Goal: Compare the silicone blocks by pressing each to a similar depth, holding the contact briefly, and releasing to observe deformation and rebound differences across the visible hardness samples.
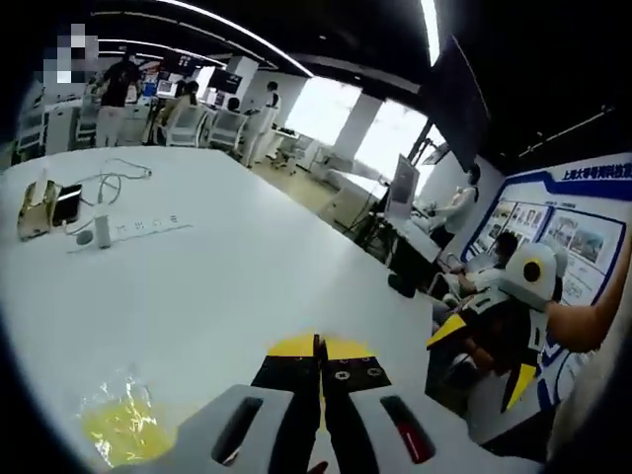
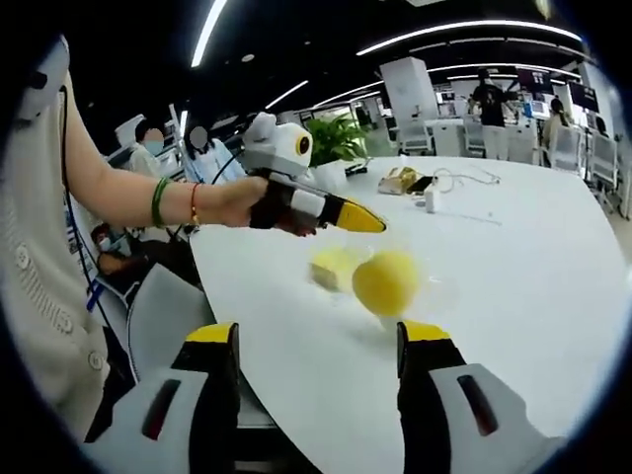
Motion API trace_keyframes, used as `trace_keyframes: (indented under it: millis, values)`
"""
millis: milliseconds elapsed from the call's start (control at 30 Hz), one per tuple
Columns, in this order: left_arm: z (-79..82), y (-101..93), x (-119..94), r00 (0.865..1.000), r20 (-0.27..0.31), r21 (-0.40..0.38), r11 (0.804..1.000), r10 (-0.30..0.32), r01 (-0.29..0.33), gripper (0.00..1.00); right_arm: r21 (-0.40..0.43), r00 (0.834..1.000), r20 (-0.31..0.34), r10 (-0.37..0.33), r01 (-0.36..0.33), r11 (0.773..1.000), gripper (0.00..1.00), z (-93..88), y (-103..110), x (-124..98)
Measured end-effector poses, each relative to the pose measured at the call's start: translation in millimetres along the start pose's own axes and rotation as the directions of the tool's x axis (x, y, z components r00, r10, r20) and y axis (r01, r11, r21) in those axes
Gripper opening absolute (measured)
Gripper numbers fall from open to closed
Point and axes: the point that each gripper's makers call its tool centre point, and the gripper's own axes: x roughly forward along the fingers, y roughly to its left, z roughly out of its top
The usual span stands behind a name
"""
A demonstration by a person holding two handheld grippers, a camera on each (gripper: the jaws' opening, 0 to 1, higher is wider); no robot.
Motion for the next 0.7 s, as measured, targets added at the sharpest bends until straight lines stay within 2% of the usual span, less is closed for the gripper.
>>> trace_keyframes:
  millis: [67, 133, 300, 467, 700]
  values:
    - [2.9, 12.8, 7.5, 0.999, 0.029, -0.040, 0.999, 0.021, -0.020, 0.00, 0.008, 1.000, 0.005, 0.001, -0.001, 1.000, 0.59, 0.0, -3.4, -0.2]
    - [5.6, 23.3, 11.3, 0.998, 0.055, -0.127, 0.991, 0.038, -0.031, 0.00, 0.013, 1.000, 0.003, 0.004, -0.004, 1.000, 0.59, -1.1, -5.7, 0.2]
    - [5.9, 55.6, 21.3, 0.993, 0.068, -0.169, 0.982, 0.096, -0.083, 0.00, 0.029, 1.000, 0.006, 0.009, -0.009, 1.000, 0.58, -2.8, -13.0, 0.4]
    - [-1.1, 81.2, 29.8, 0.988, 0.041, -0.166, 0.976, 0.152, -0.143, 0.00, 0.045, 1.000, 0.003, 0.023, -0.023, 0.999, 0.58, -6.4, -16.0, 2.4]
    - [-14.5, 110.5, 39.7, 0.981, -0.005, -0.164, 0.967, 0.195, -0.194, 0.00, 0.066, 0.999, -0.010, 0.030, -0.030, 0.997, 0.58, -17.2, -17.9, 2.4]
